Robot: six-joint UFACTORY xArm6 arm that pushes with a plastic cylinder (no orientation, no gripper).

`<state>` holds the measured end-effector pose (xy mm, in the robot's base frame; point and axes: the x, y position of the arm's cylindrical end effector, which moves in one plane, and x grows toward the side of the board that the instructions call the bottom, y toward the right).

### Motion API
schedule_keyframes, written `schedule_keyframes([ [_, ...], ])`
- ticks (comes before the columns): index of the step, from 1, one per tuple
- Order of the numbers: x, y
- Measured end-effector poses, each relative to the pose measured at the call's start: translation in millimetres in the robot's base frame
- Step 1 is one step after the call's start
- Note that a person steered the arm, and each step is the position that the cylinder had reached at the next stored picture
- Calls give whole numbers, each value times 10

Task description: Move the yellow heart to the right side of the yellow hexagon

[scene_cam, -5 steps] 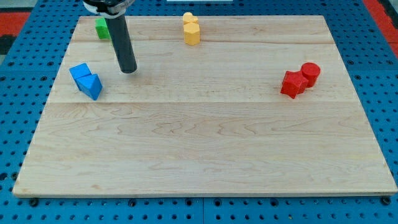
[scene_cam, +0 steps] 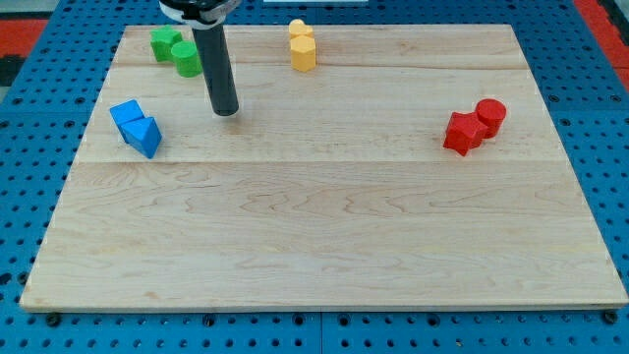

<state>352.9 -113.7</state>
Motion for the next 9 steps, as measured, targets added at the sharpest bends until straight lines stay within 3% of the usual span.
schedule_keyframes([
  [5,-1363,11],
  [6,-1393,407],
  [9,-1412,707],
])
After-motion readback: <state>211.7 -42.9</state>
